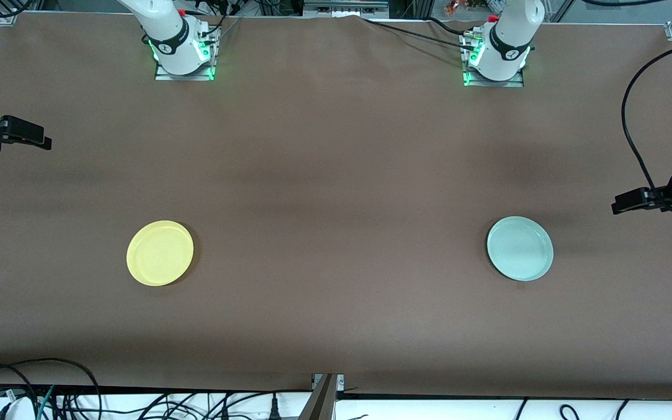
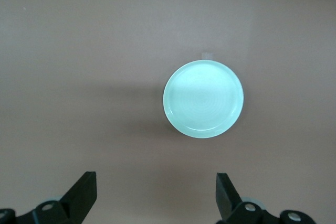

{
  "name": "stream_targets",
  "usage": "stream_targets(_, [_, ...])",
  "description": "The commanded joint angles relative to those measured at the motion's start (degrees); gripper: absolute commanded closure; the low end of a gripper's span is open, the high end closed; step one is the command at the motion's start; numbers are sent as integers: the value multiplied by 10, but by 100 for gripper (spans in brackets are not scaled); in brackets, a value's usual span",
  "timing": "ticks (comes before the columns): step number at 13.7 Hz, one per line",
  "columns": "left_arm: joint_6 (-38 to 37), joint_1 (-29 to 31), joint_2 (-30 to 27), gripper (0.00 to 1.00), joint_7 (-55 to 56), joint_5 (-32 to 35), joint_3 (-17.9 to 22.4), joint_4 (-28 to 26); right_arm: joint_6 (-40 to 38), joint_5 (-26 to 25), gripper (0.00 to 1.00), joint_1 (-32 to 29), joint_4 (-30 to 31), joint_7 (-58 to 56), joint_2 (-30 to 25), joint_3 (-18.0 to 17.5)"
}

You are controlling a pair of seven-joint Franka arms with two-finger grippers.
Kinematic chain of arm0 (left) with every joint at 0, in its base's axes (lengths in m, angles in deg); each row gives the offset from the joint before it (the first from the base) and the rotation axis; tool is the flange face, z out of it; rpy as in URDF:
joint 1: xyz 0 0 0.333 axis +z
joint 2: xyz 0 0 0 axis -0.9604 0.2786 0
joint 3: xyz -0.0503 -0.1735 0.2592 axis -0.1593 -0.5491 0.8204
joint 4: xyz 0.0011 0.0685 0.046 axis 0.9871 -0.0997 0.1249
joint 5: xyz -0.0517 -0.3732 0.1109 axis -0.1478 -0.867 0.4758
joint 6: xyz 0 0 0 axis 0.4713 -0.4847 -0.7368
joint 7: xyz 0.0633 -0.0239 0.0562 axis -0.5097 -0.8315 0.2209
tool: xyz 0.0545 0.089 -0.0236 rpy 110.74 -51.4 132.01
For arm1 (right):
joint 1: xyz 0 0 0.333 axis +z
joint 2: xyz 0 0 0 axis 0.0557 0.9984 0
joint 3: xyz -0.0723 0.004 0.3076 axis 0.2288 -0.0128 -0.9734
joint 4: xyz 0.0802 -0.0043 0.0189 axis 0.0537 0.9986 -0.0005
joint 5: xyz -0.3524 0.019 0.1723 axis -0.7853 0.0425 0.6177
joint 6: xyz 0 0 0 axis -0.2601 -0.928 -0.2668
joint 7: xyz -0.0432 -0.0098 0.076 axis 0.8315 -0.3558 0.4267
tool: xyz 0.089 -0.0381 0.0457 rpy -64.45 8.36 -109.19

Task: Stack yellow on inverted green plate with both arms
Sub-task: 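Move the left gripper down to the rim of the green plate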

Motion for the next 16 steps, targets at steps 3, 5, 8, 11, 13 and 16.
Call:
stream_targets(3, [73, 2, 86, 0, -21, 5, -3, -2, 1, 3, 0, -3, -1, 3, -2, -1])
stream_targets(5, [121, 0, 110, 0, -25, 3, -5, -22, 1, 3, 0, -2, -1, 3, -2, -1])
stream_targets(8, [188, 2, 93, 0, -25, 3, -6, -110, 1, 3, 0, -3, -1, 3, -2, -1])
stream_targets(11, [268, 6, 101, 0, -26, 5, -5, -164, 1, 3, 0, -3, -1, 3, -2, -1])
stream_targets(13, [317, 10, 119, 0, -27, 5, -5, -191, 1, 3, 0, -2, -2, 3, -2, -1])
stream_targets(16, [369, 31, 120, 0, -74, -2, -8, -236, 1, 3, 0, -3, -1, 3, -2, -1])
